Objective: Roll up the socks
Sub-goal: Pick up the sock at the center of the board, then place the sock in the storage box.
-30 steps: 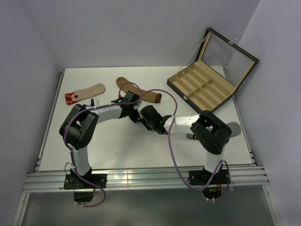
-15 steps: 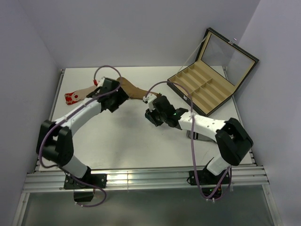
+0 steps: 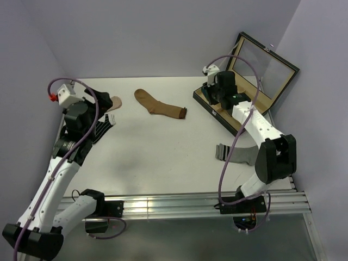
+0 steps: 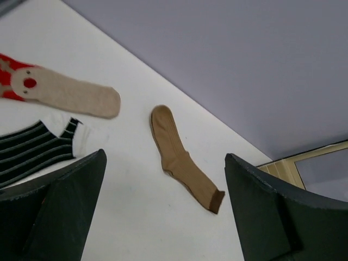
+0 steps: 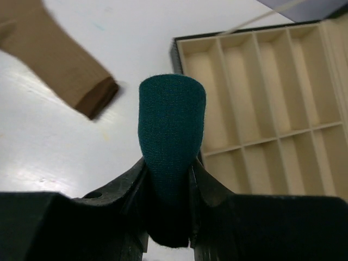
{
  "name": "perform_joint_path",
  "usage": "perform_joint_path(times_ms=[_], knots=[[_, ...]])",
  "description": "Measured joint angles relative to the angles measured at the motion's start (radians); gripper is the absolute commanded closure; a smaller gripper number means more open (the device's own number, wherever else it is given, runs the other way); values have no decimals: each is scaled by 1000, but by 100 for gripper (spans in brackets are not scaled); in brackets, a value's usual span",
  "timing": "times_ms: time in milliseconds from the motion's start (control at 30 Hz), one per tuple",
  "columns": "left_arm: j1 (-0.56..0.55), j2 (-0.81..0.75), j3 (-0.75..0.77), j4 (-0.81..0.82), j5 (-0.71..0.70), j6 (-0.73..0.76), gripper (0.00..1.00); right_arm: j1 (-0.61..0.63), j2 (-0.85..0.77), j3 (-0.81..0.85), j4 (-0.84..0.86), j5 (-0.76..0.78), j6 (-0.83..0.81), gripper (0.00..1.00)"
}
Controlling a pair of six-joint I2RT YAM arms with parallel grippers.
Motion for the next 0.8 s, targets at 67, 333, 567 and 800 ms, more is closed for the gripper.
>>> perform_joint_path(times_ms=[67,333,567,800], knots=[[5,-55,-39,30,-24,48,4,-52,33,24,-1,-3,-22,100],[10,-181,-240,126,-55,219,3,-150,278,170,-26,-27,-113,100],[11,-185,-292,177,-47,287,4,-184,425,263,-85,-116,-159,100],[17,-172,-292,199,-38,304,4,-189,489,328,-110,-135,-186,100]])
